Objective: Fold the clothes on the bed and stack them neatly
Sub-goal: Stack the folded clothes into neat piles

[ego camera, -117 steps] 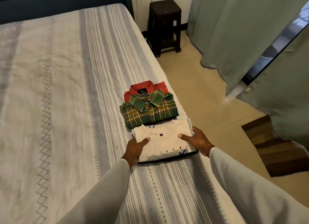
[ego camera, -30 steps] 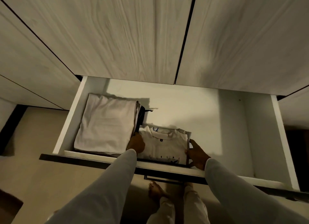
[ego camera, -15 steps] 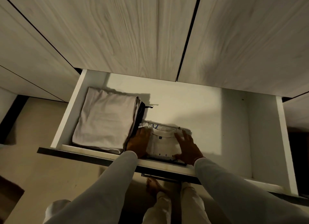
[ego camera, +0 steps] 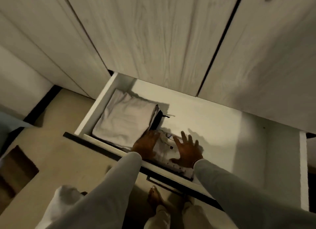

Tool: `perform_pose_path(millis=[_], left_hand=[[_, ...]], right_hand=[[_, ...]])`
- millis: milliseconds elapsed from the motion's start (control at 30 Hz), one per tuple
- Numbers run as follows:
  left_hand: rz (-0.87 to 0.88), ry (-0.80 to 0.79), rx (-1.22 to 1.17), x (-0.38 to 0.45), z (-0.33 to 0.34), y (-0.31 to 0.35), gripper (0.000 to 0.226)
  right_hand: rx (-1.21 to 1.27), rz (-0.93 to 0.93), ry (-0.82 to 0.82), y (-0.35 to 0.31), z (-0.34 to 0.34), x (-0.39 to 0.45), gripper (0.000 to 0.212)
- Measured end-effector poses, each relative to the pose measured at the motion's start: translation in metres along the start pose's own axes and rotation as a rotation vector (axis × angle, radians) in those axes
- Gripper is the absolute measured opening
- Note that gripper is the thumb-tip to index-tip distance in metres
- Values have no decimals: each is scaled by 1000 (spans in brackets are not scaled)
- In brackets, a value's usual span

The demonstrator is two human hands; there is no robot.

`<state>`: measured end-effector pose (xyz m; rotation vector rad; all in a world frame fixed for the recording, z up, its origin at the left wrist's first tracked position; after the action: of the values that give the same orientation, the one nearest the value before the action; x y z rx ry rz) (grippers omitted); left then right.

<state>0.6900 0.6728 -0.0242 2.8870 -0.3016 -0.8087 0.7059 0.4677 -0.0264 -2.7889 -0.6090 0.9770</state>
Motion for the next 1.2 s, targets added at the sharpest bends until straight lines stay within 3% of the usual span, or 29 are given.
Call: perform_pose_path(millis=[167,367,567,733,1000,1200], left_hand=[[-151,255,1,-55,-60,-7,101],[-453,366,55,-154,-103,-48,101],[-776,436,48,-287,-107,-93,100],[-1048,478,18,-412,-78,-124,101],[-1384,491,7,-616,-3,-134,100],[-1622,461,-84,-726,55,-107,101]], right_hand=[[-134,-242,114,-60,-73,16,107],[-289,-524,212,-167,-147,10,103],[-369,-779,287,-295,-171,-23,97],[-436,-1005,309,-419,-155,-76,95],[-498,-1338,268,-604,-76,-189,92],[-542,-1531,183,-691,-7,-272,90]])
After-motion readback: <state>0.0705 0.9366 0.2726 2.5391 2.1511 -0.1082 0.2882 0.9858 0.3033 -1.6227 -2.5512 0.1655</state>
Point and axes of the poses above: each hand's wrist, its own x-axis towards the middle knuckle, its own z-axis out of the palm, y = z × x, the point moved 4 cm from there along x, towards the middle knuckle, and after that the axes turned 5 degrees about x, right-handed, at the moved point
